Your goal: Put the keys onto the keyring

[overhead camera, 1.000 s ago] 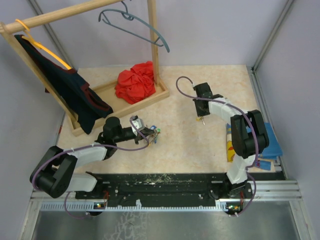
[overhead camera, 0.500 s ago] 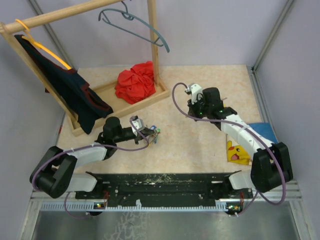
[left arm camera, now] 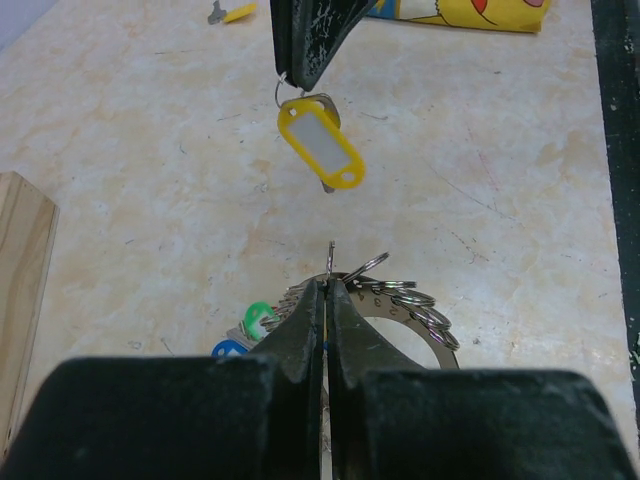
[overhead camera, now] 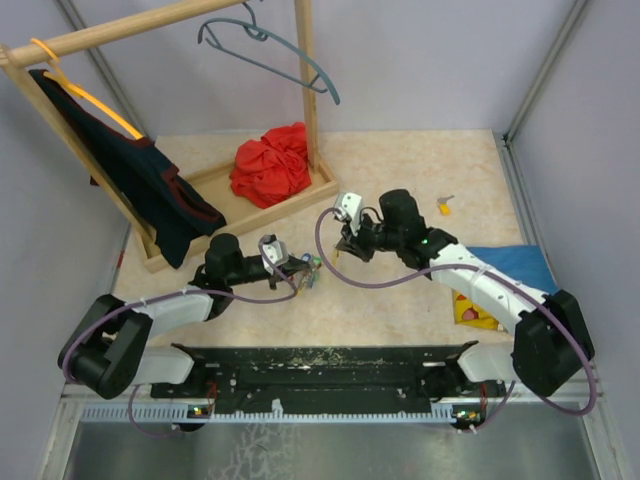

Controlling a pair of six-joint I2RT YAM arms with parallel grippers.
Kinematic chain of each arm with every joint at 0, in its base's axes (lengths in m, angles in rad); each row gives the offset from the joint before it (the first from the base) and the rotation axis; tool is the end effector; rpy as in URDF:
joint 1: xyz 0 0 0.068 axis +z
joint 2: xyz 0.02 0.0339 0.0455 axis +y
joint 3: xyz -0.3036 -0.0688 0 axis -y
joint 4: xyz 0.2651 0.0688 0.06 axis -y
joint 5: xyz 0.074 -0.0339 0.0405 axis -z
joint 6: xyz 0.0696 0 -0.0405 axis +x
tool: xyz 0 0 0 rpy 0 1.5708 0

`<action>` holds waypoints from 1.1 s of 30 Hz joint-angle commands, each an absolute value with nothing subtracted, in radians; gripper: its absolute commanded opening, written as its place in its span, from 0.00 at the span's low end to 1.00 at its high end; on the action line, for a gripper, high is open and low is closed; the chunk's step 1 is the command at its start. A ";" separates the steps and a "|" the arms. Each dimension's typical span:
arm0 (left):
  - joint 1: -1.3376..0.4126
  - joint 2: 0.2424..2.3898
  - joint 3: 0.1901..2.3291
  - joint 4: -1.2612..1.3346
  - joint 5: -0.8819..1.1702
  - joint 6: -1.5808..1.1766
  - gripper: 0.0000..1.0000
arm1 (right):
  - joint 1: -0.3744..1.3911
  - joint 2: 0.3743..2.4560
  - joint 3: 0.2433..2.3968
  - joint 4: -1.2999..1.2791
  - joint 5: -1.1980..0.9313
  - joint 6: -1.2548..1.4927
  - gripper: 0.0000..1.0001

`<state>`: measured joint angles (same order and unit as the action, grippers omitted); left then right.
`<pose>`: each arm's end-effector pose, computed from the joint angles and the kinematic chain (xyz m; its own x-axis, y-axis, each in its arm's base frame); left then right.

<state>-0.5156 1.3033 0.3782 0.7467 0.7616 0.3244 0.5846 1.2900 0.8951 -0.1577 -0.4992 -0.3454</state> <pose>0.2109 -0.1747 0.2086 0.1557 0.1769 -0.9718 0.9475 0.2515 0.1976 0.2473 0.2036 0.2877 -0.1328 -0.4443 -0.8860 -0.9238 0.3793 -0.0517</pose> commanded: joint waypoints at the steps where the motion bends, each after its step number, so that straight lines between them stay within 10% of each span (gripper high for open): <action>1: -0.520 1.281 0.369 0.772 0.828 0.355 0.00 | 0.629 1.260 0.894 -0.111 -0.600 -0.447 0.00; 33: -0.521 1.304 0.356 0.780 0.910 0.467 0.00 | 0.739 1.243 0.778 0.003 -0.620 -0.637 0.00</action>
